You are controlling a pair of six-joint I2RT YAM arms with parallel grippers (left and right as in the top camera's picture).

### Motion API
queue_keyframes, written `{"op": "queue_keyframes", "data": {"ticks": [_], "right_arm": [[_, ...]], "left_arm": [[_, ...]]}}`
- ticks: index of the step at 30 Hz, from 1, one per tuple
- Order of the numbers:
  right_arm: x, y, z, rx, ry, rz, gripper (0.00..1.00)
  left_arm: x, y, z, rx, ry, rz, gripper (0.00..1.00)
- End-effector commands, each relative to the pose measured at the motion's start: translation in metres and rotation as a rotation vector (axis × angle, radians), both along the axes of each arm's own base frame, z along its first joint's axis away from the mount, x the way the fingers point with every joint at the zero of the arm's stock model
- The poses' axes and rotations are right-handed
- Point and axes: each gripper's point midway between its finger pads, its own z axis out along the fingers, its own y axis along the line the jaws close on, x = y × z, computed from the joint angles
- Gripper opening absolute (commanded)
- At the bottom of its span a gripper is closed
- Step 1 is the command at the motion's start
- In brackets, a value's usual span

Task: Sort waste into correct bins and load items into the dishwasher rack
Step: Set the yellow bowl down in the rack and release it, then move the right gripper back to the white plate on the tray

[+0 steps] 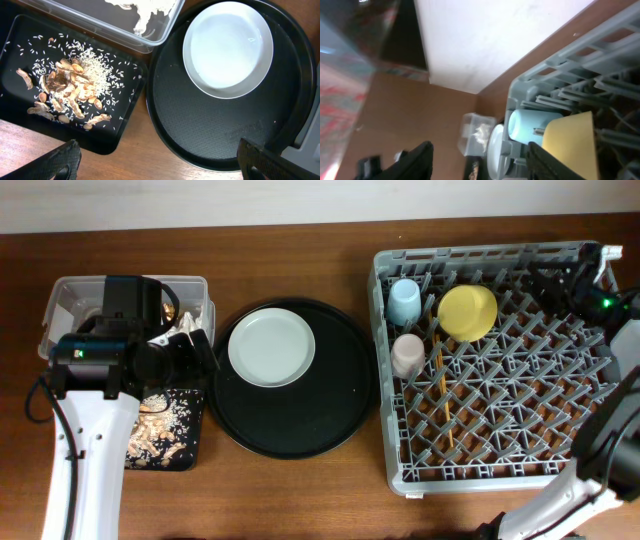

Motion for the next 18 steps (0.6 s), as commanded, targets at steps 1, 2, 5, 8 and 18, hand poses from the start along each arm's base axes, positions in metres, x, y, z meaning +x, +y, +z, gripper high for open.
{"op": "queue_keyframes", "data": {"ticks": [1,2,5,8,18], "right_arm": [[0.004,0.015,0.037,-0.274,-0.001,-0.164,0.61],[0.0,0.027,0.044,-0.379,-0.003,-0.187,0.61],[-0.024,0.085,0.047,-0.81,0.029,-0.187,0.61],[-0.049,0.17,0.03,-0.984,0.019,0.015,0.6],[-0.102,0.356,-0.077,-1.205,0.045,0.417,0.41]], "left_arm": [[0.002,0.002,0.003,0.0,-0.012,0.004,0.99],[0.002,0.002,0.003,0.0,-0.012,0.004,0.99],[0.002,0.001,0.003,0.0,-0.012,0.004,0.99],[0.002,0.002,0.003,0.001,-0.012,0.004,0.99],[0.002,0.001,0.003,0.001,-0.012,0.003,0.99]]}}
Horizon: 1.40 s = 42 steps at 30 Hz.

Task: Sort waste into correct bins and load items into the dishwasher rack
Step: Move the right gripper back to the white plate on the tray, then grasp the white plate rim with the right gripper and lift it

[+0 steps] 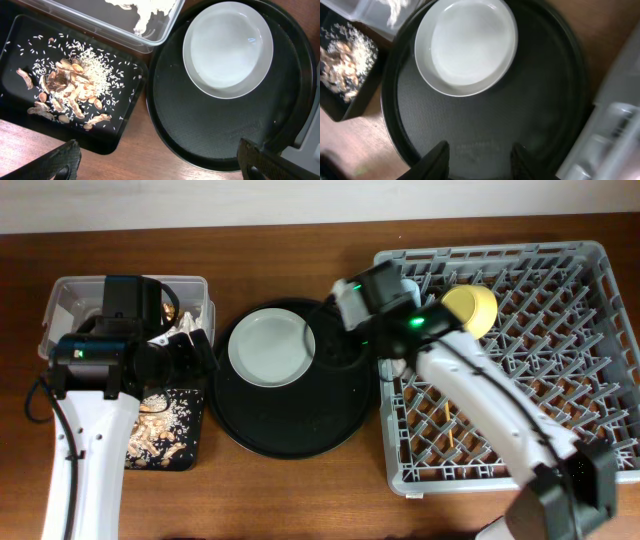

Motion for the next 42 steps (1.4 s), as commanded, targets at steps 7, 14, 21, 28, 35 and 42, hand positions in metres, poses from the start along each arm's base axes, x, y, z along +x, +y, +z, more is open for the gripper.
{"op": "queue_keyframes", "data": {"ticks": [7,14,21,28,35,42], "right_arm": [[0.072,0.035,-0.108,-0.168,-0.148,-0.148,0.4],[0.1,0.044,-0.146,-0.162,-0.216,-0.179,0.36],[0.091,0.045,-0.166,-0.174,-0.162,-0.156,0.31],[0.088,0.041,-0.165,-0.188,-0.149,-0.158,0.04],[0.086,-0.048,0.087,-0.403,-0.671,-0.265,0.04],[-0.029,-0.246,0.256,-0.994,-0.864,-0.538,0.04]], "left_arm": [[0.001,0.001,0.003,0.0,-0.01,0.004,0.99],[0.001,0.001,0.003,0.001,-0.01,0.003,0.99],[0.001,0.001,0.003,0.001,-0.01,0.003,0.99],[0.001,0.002,0.003,0.0,-0.01,0.004,0.99],[0.001,0.002,0.003,0.001,-0.01,0.004,0.99],[0.001,0.001,0.003,0.001,-0.01,0.003,0.99]]}}
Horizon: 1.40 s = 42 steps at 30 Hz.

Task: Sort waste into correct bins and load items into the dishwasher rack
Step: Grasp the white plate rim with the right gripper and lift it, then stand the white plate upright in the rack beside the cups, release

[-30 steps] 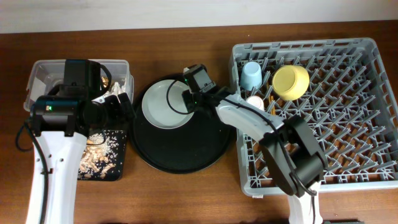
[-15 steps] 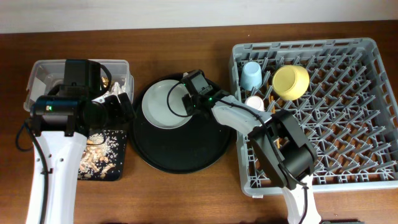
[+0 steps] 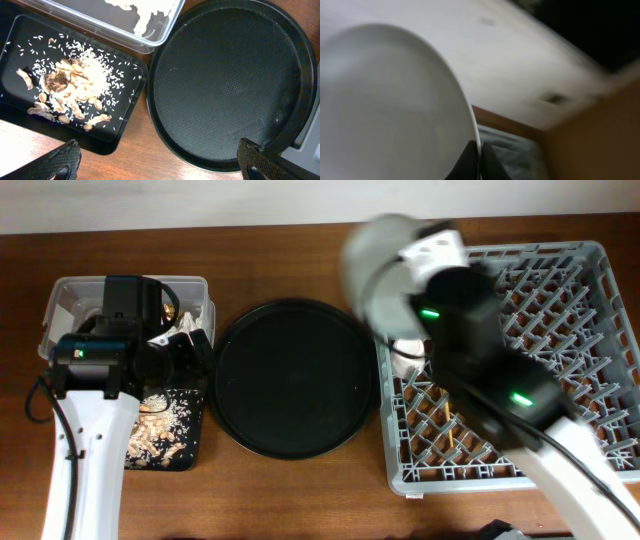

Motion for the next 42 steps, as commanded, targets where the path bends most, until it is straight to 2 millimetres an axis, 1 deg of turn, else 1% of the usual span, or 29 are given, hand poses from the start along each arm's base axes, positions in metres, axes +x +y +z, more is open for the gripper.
{"op": "queue_keyframes", "data": {"ticks": [1,2,3,5,8,9,10,11,12,15,17,19,20,26,29,32,34,35,36,37,40,42], "right_arm": [[-0.044,-0.093,0.017,-0.264,0.081,-0.3,0.04],[-0.051,-0.108,0.006,-0.297,0.151,-0.331,0.04],[-0.055,-0.118,-0.009,-0.333,0.238,-0.347,0.04],[-0.053,-0.126,-0.028,-0.37,0.328,-0.364,0.04],[-0.035,-0.121,-0.071,-0.415,0.484,-0.368,0.04],[-0.026,-0.118,-0.09,-0.433,0.545,-0.369,0.04],[-0.022,-0.116,-0.103,-0.448,0.586,-0.368,0.04],[-0.014,-0.112,-0.115,-0.454,0.616,-0.361,0.04],[-0.006,-0.101,-0.132,-0.456,0.66,-0.316,0.04],[0.002,-0.084,-0.15,-0.494,0.701,-0.272,0.04],[0.005,-0.08,-0.154,-0.501,0.709,-0.261,0.04],[0.008,-0.071,-0.165,-0.444,0.727,-0.205,0.05],[0.009,-0.069,-0.166,-0.431,0.725,-0.197,0.04],[0.017,-0.066,-0.162,-0.406,0.679,-0.198,0.04],[0.015,-0.067,-0.163,-0.414,0.692,-0.197,0.04],[0.012,-0.074,-0.165,-0.422,0.718,-0.209,0.04],[0.011,-0.087,-0.168,-0.41,0.729,-0.241,0.04],[0.012,-0.1,-0.171,-0.39,0.726,-0.277,0.04],[0.012,-0.102,-0.175,-0.378,0.731,-0.275,0.04],[0.013,-0.1,-0.178,-0.369,0.733,-0.265,0.04],[0.017,-0.084,-0.183,-0.339,0.73,-0.205,0.05],[0.018,-0.072,-0.187,-0.317,0.734,-0.156,0.09]], "left_arm": [[0.001,0.001,0.003,0.0,-0.01,0.004,0.99],[0.001,0.002,0.003,0.0,-0.01,0.004,0.99],[0.001,0.002,0.003,0.0,-0.01,0.004,0.99],[0.001,0.002,0.003,0.0,-0.01,0.004,0.99],[0.001,0.002,0.003,0.0,-0.01,0.004,0.99],[0.001,0.002,0.003,0.0,-0.01,0.004,0.99],[0.001,0.002,0.003,0.0,-0.01,0.004,0.99],[0.001,0.001,0.003,0.0,-0.01,0.004,0.99],[0.001,0.002,0.003,0.0,-0.01,0.004,0.99],[0.001,0.002,0.003,0.0,-0.01,0.004,0.99],[0.001,0.002,0.003,0.0,-0.01,0.004,0.99],[0.001,0.002,0.003,0.0,-0.01,0.004,0.99],[0.001,0.001,0.003,0.0,-0.01,0.004,0.99],[0.001,0.002,0.003,0.0,-0.01,0.004,0.99],[0.001,0.002,0.003,0.0,-0.01,0.004,0.99],[0.001,0.002,0.003,0.0,-0.01,0.004,0.99],[0.001,0.001,0.003,0.0,-0.01,0.004,0.99],[0.001,0.002,0.003,0.0,-0.01,0.004,0.99],[0.001,0.002,0.003,0.0,-0.01,0.004,0.99],[0.001,0.002,0.003,0.0,-0.01,0.004,0.99],[0.001,0.001,0.003,0.0,-0.01,0.004,0.99],[0.001,0.001,0.003,0.0,-0.01,0.004,0.99]]}}
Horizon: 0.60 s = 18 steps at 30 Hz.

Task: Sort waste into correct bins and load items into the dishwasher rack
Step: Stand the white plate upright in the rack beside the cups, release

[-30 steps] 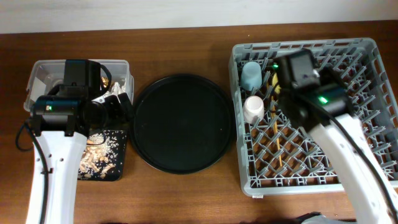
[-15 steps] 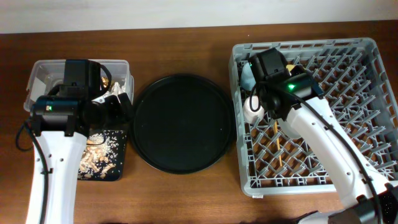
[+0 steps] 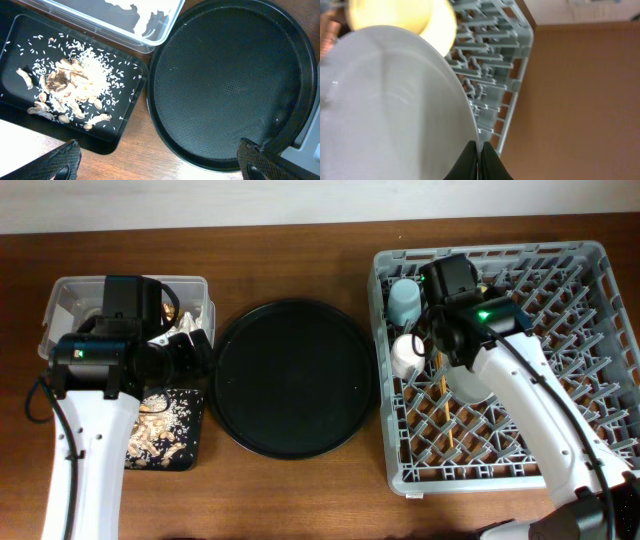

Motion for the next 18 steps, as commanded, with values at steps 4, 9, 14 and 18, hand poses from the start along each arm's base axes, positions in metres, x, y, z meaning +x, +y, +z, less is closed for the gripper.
{"op": "queue_keyframes", "data": {"ticks": [4,9,14,18], "right_arm": [[0.002,0.019,-0.009,0.061,0.012,0.047,0.15],[0.003,0.022,-0.01,0.076,0.008,0.053,0.32],[0.006,0.02,-0.005,0.062,-0.017,0.044,0.42],[0.01,0.04,0.006,0.28,-0.203,-0.083,0.46]], "left_arm": [[0.002,0.001,0.003,0.001,-0.011,0.003,0.99],[0.002,0.001,0.003,0.0,-0.011,0.004,0.99],[0.002,0.001,0.003,0.001,-0.011,0.003,0.99],[0.002,0.001,0.003,0.001,-0.011,0.003,0.99]]}}
